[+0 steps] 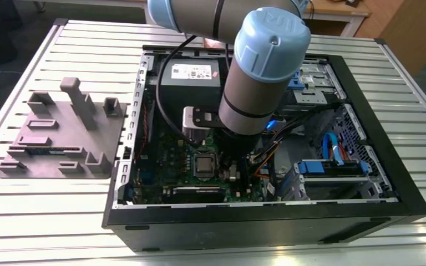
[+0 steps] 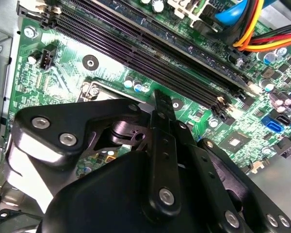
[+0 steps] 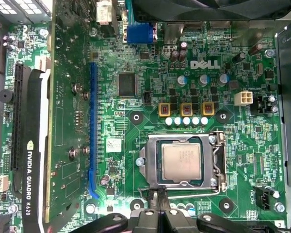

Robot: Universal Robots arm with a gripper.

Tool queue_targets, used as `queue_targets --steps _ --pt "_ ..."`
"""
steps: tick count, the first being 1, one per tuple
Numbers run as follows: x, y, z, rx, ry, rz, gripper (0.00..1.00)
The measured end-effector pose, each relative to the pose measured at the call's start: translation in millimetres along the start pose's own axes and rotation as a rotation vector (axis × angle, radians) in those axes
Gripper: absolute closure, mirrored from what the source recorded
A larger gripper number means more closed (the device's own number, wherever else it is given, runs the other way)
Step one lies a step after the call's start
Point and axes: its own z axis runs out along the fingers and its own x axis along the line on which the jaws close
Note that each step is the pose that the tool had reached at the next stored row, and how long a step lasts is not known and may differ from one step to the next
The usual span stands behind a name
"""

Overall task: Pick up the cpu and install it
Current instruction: 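Install the first cpu locking lever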

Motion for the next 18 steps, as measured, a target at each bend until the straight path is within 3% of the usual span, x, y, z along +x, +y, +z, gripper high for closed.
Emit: queue_targets --steps 14,18 --pt "-0.3 -0.2 1.1 0.0092 -0.0037 -0.007 0.90" --pt "-0.2 0.5 -7.6 0.0092 -0.0060 -0.008 0.90"
